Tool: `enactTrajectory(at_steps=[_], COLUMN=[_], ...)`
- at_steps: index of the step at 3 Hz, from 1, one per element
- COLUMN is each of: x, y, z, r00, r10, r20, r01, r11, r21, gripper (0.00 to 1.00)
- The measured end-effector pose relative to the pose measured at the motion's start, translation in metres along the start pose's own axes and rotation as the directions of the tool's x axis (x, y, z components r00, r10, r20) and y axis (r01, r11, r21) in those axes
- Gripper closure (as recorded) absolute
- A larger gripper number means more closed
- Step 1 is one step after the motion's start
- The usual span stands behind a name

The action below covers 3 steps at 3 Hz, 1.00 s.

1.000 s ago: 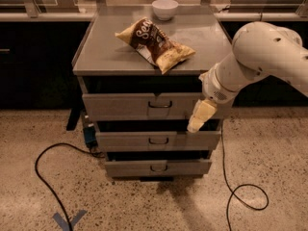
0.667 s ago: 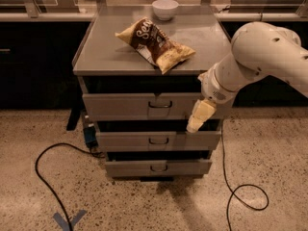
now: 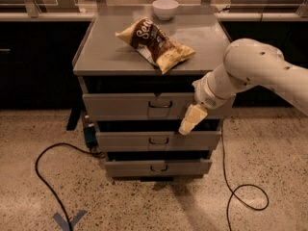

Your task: Open top drawer

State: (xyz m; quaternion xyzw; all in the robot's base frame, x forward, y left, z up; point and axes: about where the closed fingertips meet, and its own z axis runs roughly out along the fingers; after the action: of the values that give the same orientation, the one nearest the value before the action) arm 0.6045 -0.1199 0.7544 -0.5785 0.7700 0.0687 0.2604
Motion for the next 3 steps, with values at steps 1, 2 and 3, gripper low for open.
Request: enactTrajectory(at_steps=[1, 2, 3], x=[-0.005, -0.007, -0.012], y=[-0.006, -0.010, -0.021], z=[0.038, 0.064, 0.088], r00=[0.999, 0.999, 0.999], r10=[0.009, 0.016, 0.002], r20=[0.035, 0.046, 0.052], r01=[-0.008, -0.015, -0.001], r11=[0.9999, 0.9997, 0.9998], r21=[-0.007, -0.019, -0.021], gripper=[0.00, 0.00, 0.00])
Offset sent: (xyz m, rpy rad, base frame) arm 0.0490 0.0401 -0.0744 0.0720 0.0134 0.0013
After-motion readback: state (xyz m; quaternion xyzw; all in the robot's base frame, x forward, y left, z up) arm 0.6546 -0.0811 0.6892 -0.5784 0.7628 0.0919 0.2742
